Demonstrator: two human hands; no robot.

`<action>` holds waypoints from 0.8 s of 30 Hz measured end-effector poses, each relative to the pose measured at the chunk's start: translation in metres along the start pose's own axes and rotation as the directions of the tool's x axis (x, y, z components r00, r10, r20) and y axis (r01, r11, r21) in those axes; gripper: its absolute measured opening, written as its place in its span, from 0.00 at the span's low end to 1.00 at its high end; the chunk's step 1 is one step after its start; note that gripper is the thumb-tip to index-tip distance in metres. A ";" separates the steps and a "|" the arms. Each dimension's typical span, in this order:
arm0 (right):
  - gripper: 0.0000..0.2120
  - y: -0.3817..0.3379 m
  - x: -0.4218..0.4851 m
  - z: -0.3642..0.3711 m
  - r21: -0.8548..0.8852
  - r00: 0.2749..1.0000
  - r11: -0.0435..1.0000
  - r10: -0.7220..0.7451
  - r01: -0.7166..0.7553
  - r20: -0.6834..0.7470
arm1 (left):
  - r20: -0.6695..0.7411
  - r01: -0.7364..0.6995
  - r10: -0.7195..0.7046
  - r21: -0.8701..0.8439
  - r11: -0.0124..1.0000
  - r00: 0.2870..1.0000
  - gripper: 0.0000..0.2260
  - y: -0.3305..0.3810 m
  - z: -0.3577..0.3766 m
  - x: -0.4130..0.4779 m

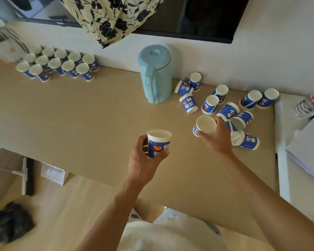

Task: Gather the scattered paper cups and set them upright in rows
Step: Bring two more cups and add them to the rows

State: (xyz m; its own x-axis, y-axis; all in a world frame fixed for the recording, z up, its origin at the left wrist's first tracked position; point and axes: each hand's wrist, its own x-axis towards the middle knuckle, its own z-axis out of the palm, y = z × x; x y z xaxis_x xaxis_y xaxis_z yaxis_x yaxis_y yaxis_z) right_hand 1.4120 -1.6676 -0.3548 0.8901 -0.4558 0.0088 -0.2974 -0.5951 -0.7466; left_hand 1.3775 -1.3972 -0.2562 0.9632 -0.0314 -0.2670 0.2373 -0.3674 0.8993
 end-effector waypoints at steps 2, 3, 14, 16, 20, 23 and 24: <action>0.30 -0.026 -0.013 0.004 0.159 1.000 0.987 0.031 -0.031 0.005 | -0.008 -0.006 0.006 -0.031 0.999 1.000 0.23 -0.002 -0.011 -0.001; 0.28 -0.038 -0.020 0.007 0.215 0.999 0.976 0.040 -0.040 0.002 | -0.010 -0.010 0.009 -0.041 0.999 1.000 0.24 -0.002 -0.016 -0.001; 0.27 -0.167 -0.087 0.072 0.465 0.991 0.884 -0.094 0.039 0.096 | -0.142 -0.119 0.098 -0.151 0.981 0.985 0.24 -0.022 -0.142 -0.006; 0.26 -0.191 -0.101 0.090 0.508 0.987 0.860 -0.111 0.038 0.115 | -0.181 -0.141 0.109 -0.175 0.974 0.977 0.25 -0.031 -0.172 -0.010; 0.26 -0.241 -0.130 0.127 0.576 0.981 0.818 -0.121 0.010 0.154 | -0.236 -0.181 0.131 -0.208 0.961 0.963 0.32 -0.050 -0.236 -0.013; 0.27 -0.277 -0.149 0.154 0.616 0.976 0.788 -0.137 0.004 0.168 | -0.264 -0.193 0.139 -0.192 0.962 0.954 0.25 -0.066 -0.281 -0.015; 0.27 -0.290 -0.156 0.164 0.625 0.973 0.781 -0.141 -0.004 0.182 | -0.272 -0.186 0.133 -0.179 0.966 0.953 0.23 -0.071 -0.296 -0.016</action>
State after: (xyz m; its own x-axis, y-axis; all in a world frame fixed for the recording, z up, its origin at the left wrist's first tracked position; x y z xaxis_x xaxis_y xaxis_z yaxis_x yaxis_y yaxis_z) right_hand 1.4161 -1.3158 -0.2488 0.9709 -0.2394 -0.0075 -0.0197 -0.0489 -0.9986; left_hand 1.3826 -1.0956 -0.2138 0.9839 0.1742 -0.0409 0.0731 -0.1825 0.9805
